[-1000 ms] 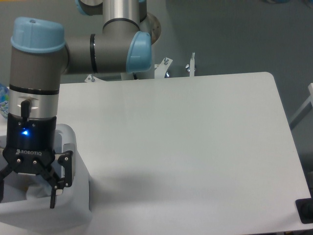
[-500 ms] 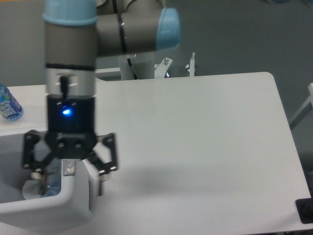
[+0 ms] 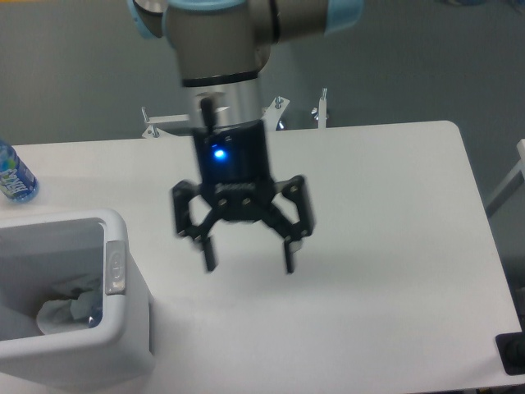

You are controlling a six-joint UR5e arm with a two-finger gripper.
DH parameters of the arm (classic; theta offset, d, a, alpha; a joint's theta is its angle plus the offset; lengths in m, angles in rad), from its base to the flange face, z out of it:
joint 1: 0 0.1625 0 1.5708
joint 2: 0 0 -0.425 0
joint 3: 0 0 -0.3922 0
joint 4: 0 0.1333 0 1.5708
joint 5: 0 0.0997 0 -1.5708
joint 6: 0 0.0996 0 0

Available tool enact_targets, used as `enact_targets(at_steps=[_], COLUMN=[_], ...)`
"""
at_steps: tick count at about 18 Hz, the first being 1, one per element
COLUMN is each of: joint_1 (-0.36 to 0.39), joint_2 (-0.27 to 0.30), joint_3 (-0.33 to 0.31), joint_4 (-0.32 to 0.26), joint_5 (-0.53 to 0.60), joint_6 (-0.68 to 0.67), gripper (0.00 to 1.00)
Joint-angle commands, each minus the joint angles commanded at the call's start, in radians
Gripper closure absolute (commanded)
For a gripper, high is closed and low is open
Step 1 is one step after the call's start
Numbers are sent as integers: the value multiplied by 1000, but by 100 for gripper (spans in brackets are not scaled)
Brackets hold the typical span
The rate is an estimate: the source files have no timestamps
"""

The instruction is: Place the trash in the trash can

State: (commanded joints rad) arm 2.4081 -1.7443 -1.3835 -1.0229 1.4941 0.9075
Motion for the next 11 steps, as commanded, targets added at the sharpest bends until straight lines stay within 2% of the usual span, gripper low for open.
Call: enact_targets(at_steps=[3, 6, 11], joint_1=[60, 94, 132], joint_2=[48, 66, 78], joint_3=[-43, -65, -75], joint_4=[-39, -63, -65], joint_5=[2, 50, 58], joint_6=[155, 290, 303], gripper=[0, 0, 0])
